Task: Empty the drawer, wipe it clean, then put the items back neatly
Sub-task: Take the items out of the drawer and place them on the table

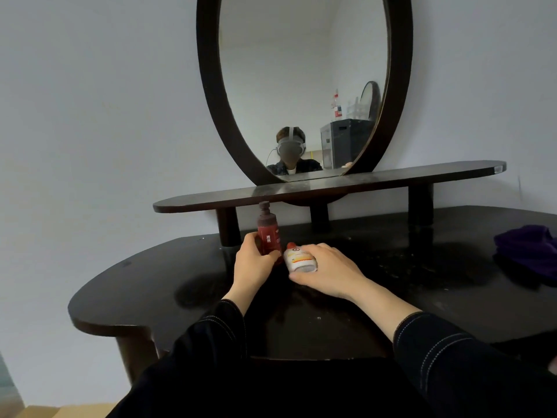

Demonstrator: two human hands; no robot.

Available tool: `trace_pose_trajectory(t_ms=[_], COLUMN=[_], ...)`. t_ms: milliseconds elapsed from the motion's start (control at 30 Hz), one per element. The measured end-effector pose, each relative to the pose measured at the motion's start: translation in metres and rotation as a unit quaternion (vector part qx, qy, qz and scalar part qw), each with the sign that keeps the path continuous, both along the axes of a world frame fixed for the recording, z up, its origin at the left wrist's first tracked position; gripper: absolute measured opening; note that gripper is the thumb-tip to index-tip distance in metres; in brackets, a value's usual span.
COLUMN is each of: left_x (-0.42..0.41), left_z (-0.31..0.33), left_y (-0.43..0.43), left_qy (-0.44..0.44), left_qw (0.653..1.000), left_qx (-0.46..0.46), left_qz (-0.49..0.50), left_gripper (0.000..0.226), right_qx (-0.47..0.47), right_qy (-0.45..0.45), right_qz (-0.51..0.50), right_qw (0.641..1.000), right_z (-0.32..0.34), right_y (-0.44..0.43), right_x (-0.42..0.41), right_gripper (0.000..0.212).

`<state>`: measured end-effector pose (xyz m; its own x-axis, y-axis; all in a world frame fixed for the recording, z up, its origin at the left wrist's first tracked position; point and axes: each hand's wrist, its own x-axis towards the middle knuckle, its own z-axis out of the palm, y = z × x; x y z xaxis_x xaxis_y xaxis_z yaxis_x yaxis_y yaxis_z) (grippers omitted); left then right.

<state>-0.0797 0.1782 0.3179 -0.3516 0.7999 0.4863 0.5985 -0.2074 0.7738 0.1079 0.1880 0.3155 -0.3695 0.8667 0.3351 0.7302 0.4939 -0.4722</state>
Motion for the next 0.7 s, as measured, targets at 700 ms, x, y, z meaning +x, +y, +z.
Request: trace_pose_trajectory(t_ms=[700], left_x=[0.022], left_z=[0.008], left_y=[-0.113], left_qy=[0.106], left_qw=[0.992], left_qx=[-0.075], left_qz=[-0.004], left_gripper=[0.008], right_qx=[-0.019], right_qy=[0.029], right_qz=[0.013], right_qw=[0.999], right_z=[0.005], right_y=[-0.079], right_x=[0.057], right_gripper=[0.017])
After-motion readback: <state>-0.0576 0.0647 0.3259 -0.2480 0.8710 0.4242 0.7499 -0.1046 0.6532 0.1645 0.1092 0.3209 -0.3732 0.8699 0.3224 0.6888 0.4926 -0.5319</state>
